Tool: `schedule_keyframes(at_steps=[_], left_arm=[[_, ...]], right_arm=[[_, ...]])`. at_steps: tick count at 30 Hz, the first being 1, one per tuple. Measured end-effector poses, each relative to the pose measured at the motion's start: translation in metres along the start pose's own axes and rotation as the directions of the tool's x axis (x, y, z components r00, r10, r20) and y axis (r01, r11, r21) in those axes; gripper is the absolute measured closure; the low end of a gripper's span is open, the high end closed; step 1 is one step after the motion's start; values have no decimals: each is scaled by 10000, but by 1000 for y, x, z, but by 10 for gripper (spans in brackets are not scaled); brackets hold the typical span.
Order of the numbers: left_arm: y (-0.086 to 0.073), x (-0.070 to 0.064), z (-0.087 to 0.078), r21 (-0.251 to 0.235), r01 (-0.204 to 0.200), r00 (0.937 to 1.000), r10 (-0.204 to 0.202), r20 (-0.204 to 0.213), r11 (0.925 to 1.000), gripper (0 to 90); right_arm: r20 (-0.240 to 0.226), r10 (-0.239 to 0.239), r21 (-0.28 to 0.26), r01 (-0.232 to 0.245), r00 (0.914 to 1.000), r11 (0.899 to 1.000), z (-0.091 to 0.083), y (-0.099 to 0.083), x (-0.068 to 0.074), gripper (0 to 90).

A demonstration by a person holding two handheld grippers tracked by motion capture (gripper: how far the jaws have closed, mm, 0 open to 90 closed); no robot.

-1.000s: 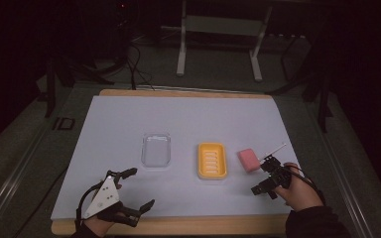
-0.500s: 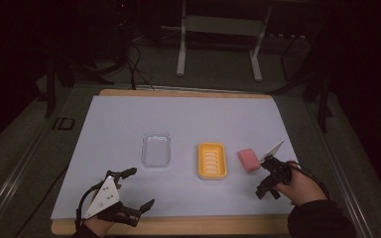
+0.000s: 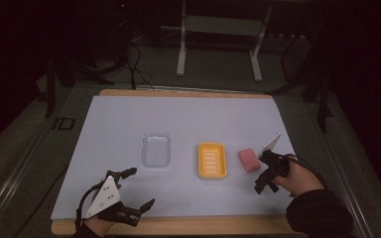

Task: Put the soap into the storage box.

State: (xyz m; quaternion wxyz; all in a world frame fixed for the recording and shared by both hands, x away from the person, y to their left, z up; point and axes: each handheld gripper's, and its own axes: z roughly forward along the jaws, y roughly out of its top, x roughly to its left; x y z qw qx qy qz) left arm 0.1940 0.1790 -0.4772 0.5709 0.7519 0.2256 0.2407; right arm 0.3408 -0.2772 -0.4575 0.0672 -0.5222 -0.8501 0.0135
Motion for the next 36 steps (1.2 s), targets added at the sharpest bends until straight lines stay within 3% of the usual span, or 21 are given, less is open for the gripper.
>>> schedule_keyframes(at_steps=[2,12,13,16,21,29,36], left_arm=[[0,0,0,-4,12,10000,-12,7,10000,6],[0,0,0,5,16,10000,-16,51,10000,6],[0,0,0,-4,33,10000,-33,59,10000,6],[0,0,0,11,23,10000,-23,66,10000,6],[0,1,0,-6,36,10000,-36,58,10000,6],[0,1,0,-10,52,10000,-52,73,10000,6],[0,1,0,-2,63,9999,-63,99,10000,6]], right_arm=[[317,-43,-264,51,9995,9996,-3,8,1,135],[686,-276,-949,341,9973,9949,-12,28,6,102],[918,-194,-1308,313,9956,9909,-13,33,6,102],[942,-59,-1425,193,9955,9896,-12,37,6,102],[845,558,-1935,-385,9949,9803,-14,52,5,140],[1070,391,-2295,-136,9935,9732,-11,65,4,155],[1013,511,-2389,-255,9935,9707,1,77,-3,183]])
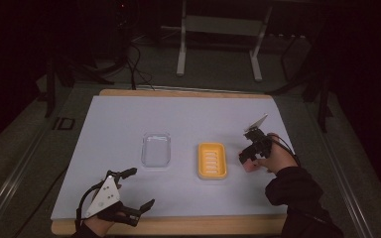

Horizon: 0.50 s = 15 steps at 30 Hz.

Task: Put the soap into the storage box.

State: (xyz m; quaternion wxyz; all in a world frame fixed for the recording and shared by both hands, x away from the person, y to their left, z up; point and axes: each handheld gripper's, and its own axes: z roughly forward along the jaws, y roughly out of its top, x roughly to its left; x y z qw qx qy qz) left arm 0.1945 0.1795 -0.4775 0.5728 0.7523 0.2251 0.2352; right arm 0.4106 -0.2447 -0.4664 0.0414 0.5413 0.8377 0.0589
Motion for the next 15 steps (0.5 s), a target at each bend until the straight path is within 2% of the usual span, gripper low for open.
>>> schedule_keyframes(at_steps=[6,8,13,15], left_arm=[[0,0,0,-10,5,10000,-5,10,10000,6],[0,0,0,4,3,10000,-3,12,10000,6],[0,0,0,-9,-9,10000,9,22,10000,6],[0,0,0,1,-8,10000,8,16,10000,6]], right_arm=[[31,55,-107,-55,10000,9999,14,0,-5,188],[68,6,-173,-5,10000,9999,17,-1,-6,237],[35,110,-149,-109,9999,9998,25,-5,-5,240],[75,82,-168,-81,9999,9998,28,-6,-5,271]])
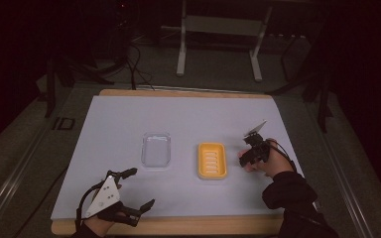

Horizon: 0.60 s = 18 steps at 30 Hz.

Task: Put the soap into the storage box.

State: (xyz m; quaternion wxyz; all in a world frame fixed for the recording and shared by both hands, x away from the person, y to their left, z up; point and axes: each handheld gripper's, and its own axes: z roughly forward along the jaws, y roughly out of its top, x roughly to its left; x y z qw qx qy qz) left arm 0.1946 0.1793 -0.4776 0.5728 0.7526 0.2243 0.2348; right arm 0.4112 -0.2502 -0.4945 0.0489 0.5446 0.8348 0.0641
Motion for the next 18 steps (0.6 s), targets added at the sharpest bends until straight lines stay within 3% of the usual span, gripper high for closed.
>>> schedule_keyframes(at_steps=[8,13,18], left_arm=[[0,0,0,20,1,10000,-1,16,10000,6],[0,0,0,1,2,10000,-2,-24,10000,6],[0,0,0,2,15,10000,-15,-9,10000,6]], right_arm=[[51,-166,-153,167,9998,9997,5,-3,3,357],[209,813,-30,-812,9965,9967,4,-1,6,373],[643,1217,-271,-1201,9905,9924,0,-2,8,375]])
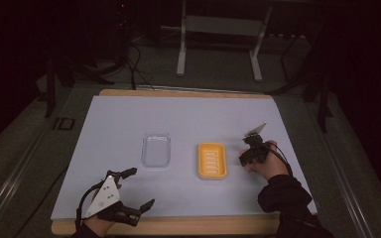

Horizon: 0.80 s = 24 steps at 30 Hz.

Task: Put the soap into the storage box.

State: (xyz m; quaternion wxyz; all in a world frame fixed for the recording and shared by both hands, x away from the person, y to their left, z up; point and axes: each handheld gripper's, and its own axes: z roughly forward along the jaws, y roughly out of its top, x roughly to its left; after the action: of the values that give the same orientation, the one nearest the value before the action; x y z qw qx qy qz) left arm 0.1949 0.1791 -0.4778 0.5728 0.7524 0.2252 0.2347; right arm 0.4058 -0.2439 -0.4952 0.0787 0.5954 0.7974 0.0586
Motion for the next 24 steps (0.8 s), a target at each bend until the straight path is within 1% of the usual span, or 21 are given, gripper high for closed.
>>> schedule_keyframes(at_steps=[2,4,5,7,8,10,11,14,17,18,19,20,21,23,24], left_arm=[[0,0,0,-20,9,10000,-9,10,10000,6],[0,0,0,-23,29,10000,-29,9,10000,6],[0,0,0,-25,18,10000,-18,2,10000,6],[0,0,-1,-18,15,10000,-15,6,10000,6],[0,0,-1,-16,14,10000,-14,1,10000,6],[0,0,0,-20,6,10000,-6,-6,10000,6],[0,0,0,-9,8,10000,-8,-5,10000,6],[0,0,1,3,28,10000,-28,2,10000,6],[0,0,1,13,31,10000,-31,-7,10000,6],[0,0,1,10,35,10000,-35,-15,10000,6],[0,0,1,10,40,10000,-40,-18,10000,6],[0,0,1,10,39,10000,-39,-23,10000,6],[0,0,1,9,35,10000,-35,-25,10000,6],[0,0,1,15,45,10000,-45,-29,10000,6],[0,0,1,20,38,10000,-38,-37,10000,6]], right_arm=[[-249,324,-266,-330,9992,9991,-5,0,-2,375],[-193,437,-476,-445,9989,9979,-12,-1,-2,375],[-158,448,-677,-458,9989,9967,-16,-2,-2,375],[-110,402,-822,-410,9991,9958,-25,-2,0,375],[-121,442,-989,-452,9990,9941,-29,-2,0,375],[4,354,-1197,-351,9994,9922,-39,-3,3,375],[23,348,-1408,-341,9994,9894,-44,-3,4,375],[201,165,-1751,-127,9997,9845,-60,-4,8,375],[283,198,-2114,-134,9994,9773,-74,-5,12,375],[282,183,-2254,-114,9994,9742,-78,-6,13,375],[202,146,-2371,-94,9997,9714,-81,-6,15,375],[95,216,-2382,-187,9997,9710,-84,-6,16,375],[2,186,-2520,-179,9998,9676,-87,-6,17,375],[47,205,-2514,-187,9998,9677,-91,-6,22,375],[31,205,-2585,-190,9998,9658,-93,-6,25,375]])
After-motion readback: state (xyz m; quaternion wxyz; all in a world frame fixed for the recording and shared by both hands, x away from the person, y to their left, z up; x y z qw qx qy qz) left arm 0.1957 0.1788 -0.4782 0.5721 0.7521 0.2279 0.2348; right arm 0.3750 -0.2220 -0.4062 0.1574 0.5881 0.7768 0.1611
